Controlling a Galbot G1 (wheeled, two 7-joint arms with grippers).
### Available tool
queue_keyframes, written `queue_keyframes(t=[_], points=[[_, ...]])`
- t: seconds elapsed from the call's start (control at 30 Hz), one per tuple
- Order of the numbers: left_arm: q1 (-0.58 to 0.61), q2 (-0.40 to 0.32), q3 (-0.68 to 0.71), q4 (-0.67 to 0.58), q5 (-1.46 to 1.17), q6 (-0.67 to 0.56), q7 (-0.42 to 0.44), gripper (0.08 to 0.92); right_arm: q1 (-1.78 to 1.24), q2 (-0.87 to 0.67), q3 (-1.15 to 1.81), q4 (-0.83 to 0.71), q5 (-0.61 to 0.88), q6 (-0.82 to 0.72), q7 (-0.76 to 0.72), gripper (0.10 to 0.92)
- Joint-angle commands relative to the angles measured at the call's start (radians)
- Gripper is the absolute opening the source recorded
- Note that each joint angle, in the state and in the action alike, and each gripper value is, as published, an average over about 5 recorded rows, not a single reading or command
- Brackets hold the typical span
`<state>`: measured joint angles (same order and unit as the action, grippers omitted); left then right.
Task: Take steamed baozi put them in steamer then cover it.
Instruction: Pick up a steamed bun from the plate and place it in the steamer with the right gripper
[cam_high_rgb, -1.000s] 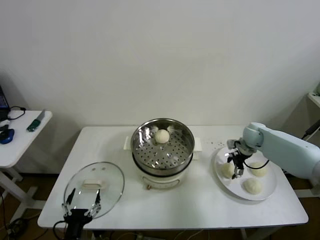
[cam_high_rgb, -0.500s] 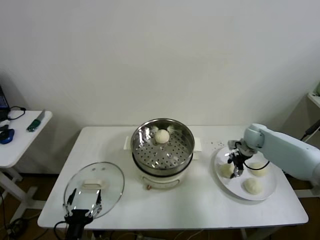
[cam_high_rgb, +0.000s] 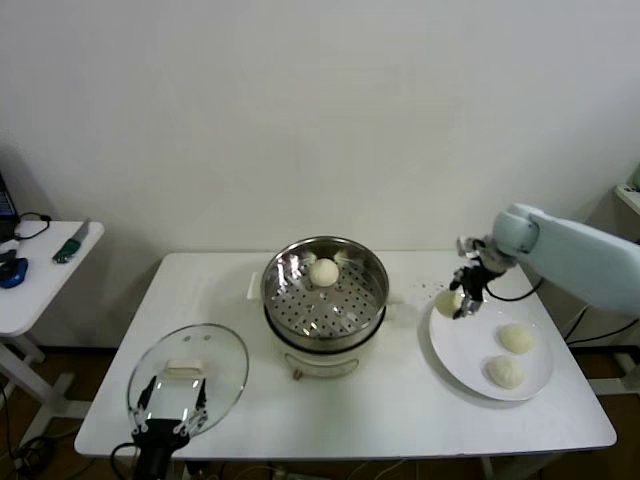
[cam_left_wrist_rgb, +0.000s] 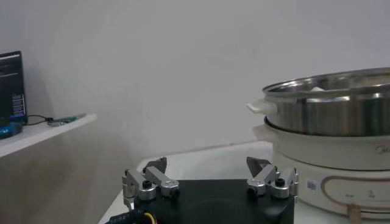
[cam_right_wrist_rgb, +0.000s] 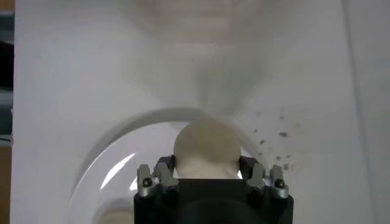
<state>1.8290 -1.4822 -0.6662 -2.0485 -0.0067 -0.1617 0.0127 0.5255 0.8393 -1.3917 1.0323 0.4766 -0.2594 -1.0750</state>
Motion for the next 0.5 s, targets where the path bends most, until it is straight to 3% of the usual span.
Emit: queue_keyframes(t=[0.03,0.5], points=[[0.007,-0.001,0.009,-0.013,-0.02,0.01,-0.001,0.823,0.341,0.168,-0.246,0.007,0.292,-0.022,0.001,0.681],[-0.004,-0.012,0.013,-0.044,0.034,0.085,-0.06,0.823,0.339,0.516,-0.25,-0.025,0.446,-0.083,0.058,0.679]])
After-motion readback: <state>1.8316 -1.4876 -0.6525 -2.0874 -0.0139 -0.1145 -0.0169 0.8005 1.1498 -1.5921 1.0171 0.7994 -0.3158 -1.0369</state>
